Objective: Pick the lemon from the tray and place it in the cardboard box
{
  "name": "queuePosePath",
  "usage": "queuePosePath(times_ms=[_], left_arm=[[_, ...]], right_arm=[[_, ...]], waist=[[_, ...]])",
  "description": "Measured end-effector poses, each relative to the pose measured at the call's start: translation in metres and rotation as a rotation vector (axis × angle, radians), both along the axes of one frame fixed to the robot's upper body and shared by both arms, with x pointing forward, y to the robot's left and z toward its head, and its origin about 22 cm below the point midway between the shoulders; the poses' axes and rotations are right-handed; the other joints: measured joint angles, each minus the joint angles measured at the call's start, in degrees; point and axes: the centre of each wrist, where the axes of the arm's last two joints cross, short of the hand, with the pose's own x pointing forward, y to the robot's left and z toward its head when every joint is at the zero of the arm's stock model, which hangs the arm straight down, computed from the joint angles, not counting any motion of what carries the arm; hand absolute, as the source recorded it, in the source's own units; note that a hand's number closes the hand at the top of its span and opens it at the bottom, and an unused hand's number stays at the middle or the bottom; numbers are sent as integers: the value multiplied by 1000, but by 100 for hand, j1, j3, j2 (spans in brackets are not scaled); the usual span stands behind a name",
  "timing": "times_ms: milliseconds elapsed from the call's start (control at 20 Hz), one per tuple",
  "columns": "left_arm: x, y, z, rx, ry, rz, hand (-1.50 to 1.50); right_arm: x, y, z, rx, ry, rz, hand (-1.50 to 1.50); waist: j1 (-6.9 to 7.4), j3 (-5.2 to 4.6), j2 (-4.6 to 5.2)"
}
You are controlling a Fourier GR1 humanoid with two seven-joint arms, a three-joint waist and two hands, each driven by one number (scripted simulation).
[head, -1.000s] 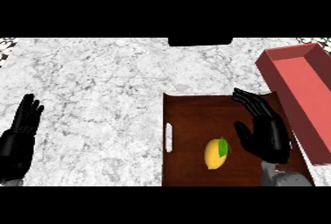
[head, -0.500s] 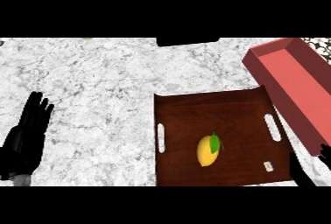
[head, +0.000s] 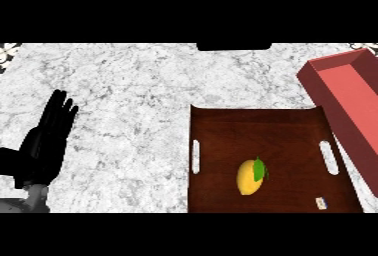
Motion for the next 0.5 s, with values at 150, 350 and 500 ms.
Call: queuePosePath(times_ms=[150, 350, 500], left_arm=[[2, -7, 0, 1, 0, -16, 0], [9, -13, 2, -1, 4, -40, 0], [14, -15, 3, 1, 7, -52, 0]], right_arm=[[-13, 12, 25, 52, 120, 50, -150], [-7, 27, 69, 103, 193, 83, -150], [3, 35, 85, 144, 227, 91, -150]], waist=[[101, -4, 24], [227, 5, 35], [284, 10, 28]])
